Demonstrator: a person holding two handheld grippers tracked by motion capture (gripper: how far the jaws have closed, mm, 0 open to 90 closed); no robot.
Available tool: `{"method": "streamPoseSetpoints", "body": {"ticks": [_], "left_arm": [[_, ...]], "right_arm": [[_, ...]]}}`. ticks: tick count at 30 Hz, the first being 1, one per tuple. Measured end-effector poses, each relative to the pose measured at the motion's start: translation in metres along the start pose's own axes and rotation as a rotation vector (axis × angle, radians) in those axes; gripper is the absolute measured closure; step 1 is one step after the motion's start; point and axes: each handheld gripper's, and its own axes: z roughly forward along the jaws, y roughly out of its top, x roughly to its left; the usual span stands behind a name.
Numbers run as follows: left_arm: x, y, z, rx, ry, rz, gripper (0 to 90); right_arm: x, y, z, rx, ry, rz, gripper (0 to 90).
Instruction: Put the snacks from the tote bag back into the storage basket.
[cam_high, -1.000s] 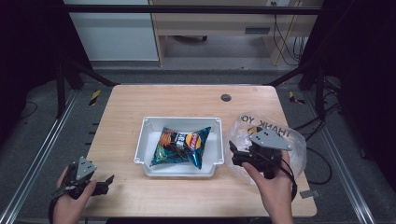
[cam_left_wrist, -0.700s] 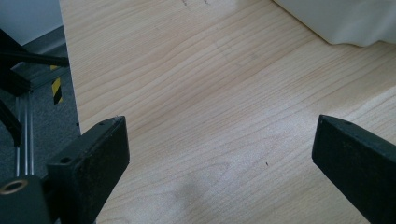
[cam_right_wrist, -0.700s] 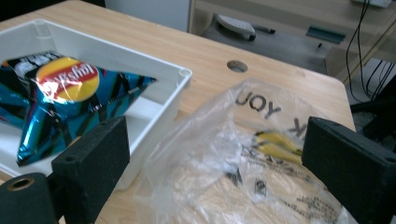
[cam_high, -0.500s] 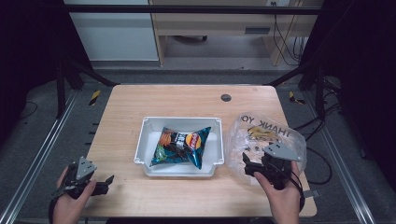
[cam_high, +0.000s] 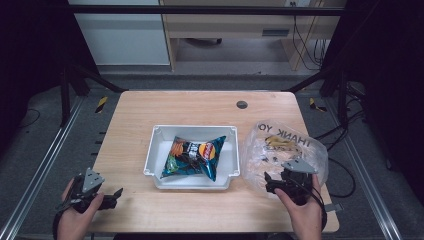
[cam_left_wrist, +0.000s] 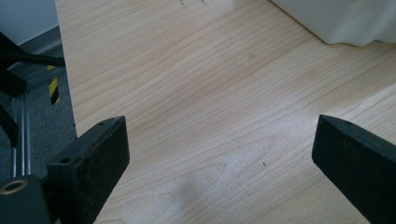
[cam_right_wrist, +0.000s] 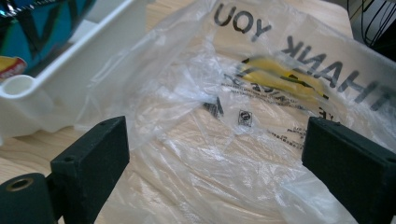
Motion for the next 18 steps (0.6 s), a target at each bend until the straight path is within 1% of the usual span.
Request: {"method": "streamPoseSetpoints", "body": {"ticks": [3,9,18], "left_arm": [[0.0,0.0,-0.002,-0.007,0.003,-0.007,3.6],[0.001,-0.001,-0.001,-0.001,0.006,-0.006,3.6],[0.001,-0.001,-0.001,0.001,0.003,-0.009,3.6]], "right_arm": [[-0.006,-0.001,0.01,0.029,0.005,0.02,7.6],[-0.014,-0.001,0.027,0.066,-0.002,0.033,7.7],[-0.024,0.002,0.051,0.108,-0.001,0.067,7.6]]}}
